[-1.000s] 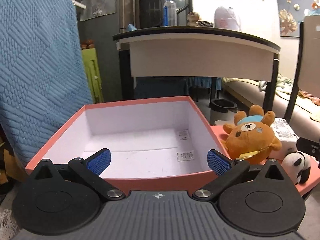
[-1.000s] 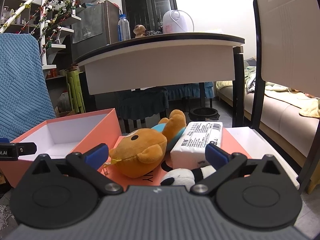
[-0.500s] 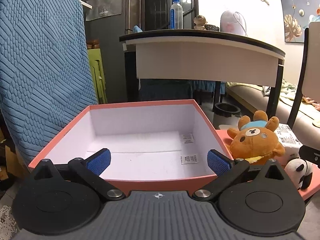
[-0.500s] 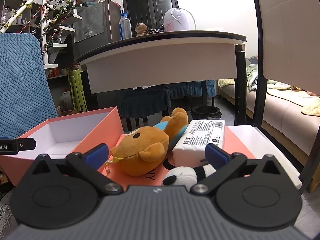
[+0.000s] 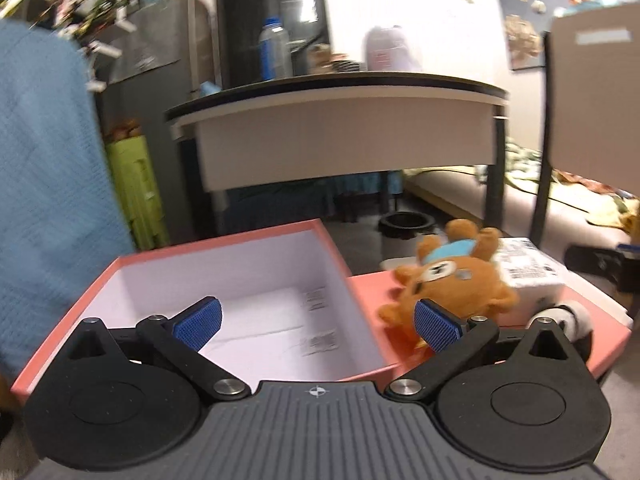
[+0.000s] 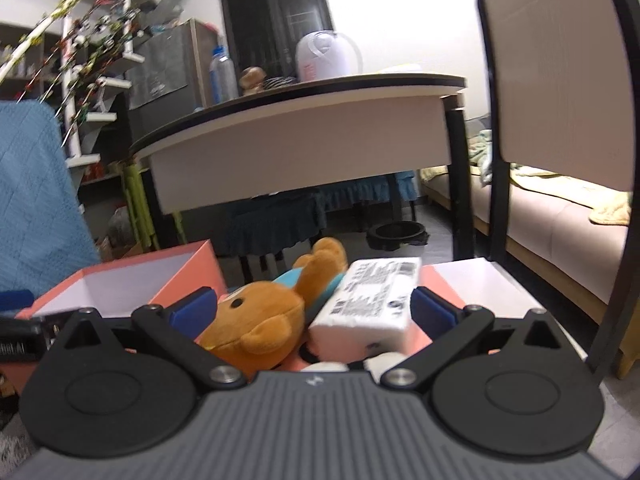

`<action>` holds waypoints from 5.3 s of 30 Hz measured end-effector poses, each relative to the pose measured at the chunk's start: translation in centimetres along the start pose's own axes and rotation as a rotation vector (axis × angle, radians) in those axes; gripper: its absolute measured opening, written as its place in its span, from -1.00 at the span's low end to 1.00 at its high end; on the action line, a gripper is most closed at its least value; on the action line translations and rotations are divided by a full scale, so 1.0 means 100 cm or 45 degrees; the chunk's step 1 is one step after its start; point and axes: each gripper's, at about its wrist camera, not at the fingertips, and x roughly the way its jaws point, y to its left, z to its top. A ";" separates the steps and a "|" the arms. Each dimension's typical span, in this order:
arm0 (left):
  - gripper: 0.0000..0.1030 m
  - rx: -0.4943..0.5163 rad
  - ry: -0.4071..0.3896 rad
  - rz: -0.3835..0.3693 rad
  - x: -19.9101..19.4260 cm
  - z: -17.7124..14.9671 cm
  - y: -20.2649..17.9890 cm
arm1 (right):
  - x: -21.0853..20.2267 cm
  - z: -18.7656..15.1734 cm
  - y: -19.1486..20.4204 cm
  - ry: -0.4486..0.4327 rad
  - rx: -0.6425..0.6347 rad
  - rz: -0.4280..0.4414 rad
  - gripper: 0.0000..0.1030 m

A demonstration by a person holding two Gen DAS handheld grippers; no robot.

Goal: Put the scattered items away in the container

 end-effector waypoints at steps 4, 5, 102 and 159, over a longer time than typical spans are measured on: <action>1.00 0.085 -0.023 -0.056 0.013 0.004 -0.029 | -0.002 0.003 -0.010 -0.007 0.030 -0.021 1.00; 1.00 0.101 -0.022 -0.074 0.018 0.005 -0.035 | -0.002 0.003 -0.012 -0.007 0.035 -0.024 1.00; 0.85 -0.237 0.121 0.194 0.017 -0.029 0.140 | 0.041 -0.016 0.045 0.098 -0.089 0.113 1.00; 0.87 -0.179 0.146 0.152 0.016 -0.027 0.106 | 0.102 -0.046 -0.019 0.301 -0.111 -0.030 0.92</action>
